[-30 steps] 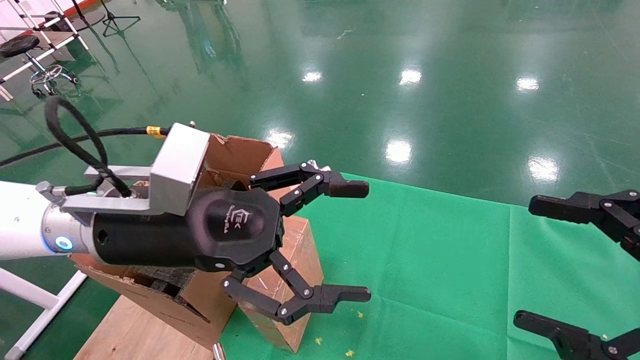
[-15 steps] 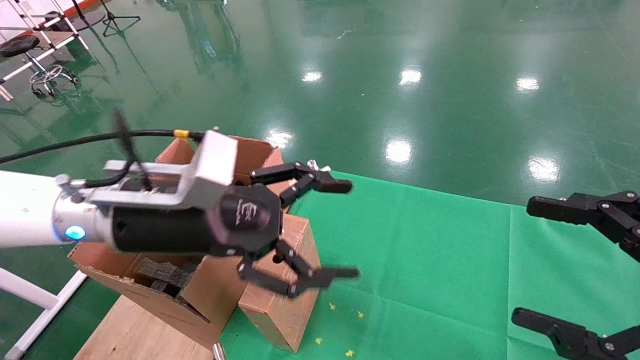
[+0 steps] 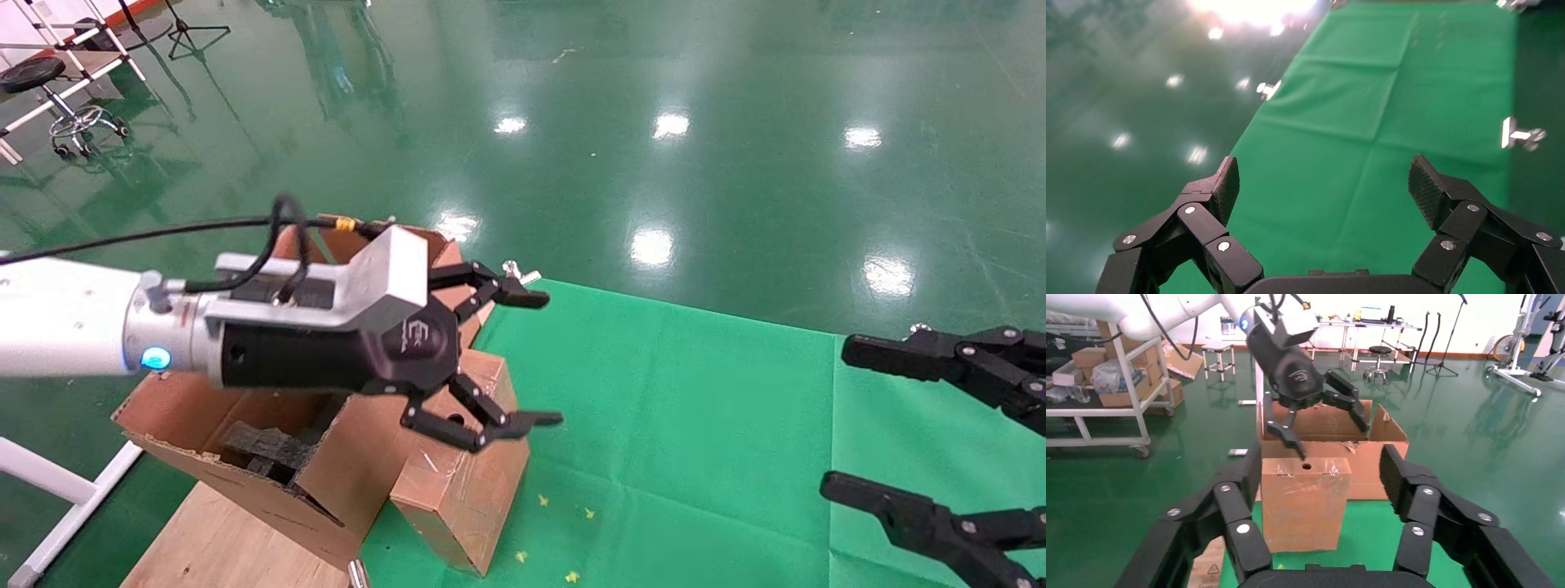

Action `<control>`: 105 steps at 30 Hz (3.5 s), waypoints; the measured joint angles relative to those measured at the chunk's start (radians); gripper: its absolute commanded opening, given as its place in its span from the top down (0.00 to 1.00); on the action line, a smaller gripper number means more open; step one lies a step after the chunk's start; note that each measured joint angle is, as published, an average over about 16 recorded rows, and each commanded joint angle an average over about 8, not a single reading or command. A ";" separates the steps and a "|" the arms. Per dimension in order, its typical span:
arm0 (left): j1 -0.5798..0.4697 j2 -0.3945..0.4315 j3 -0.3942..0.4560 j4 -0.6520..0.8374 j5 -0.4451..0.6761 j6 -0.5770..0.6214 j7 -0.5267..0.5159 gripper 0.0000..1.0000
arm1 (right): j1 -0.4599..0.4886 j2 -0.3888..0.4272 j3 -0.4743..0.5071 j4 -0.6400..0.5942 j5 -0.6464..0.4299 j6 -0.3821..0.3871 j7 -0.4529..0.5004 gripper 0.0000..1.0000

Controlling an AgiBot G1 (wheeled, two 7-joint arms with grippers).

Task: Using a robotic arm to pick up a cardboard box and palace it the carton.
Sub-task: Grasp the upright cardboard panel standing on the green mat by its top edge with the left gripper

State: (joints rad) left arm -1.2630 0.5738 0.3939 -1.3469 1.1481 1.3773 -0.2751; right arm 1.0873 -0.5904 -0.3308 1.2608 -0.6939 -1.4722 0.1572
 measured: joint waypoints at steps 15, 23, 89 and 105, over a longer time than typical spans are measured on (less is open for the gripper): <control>-0.293 0.067 0.178 -0.005 0.356 0.125 -0.429 0.00 | 0.000 0.000 0.000 0.000 0.000 0.000 0.000 1.00; -0.390 0.095 0.290 -0.004 0.481 0.177 -0.723 0.00 | 0.000 0.000 0.000 0.000 0.000 0.000 0.000 1.00; -0.507 0.172 0.691 -0.009 0.506 0.146 -1.067 1.00 | 0.000 0.000 -0.001 0.000 0.001 0.001 -0.001 0.00; -0.534 0.161 0.673 0.010 0.490 0.140 -1.016 1.00 | 0.000 0.000 -0.001 0.000 0.001 0.001 -0.001 0.00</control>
State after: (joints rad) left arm -1.7973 0.7349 1.0672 -1.3366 1.6380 1.5176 -1.2911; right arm 1.0874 -0.5900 -0.3317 1.2603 -0.6930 -1.4716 0.1567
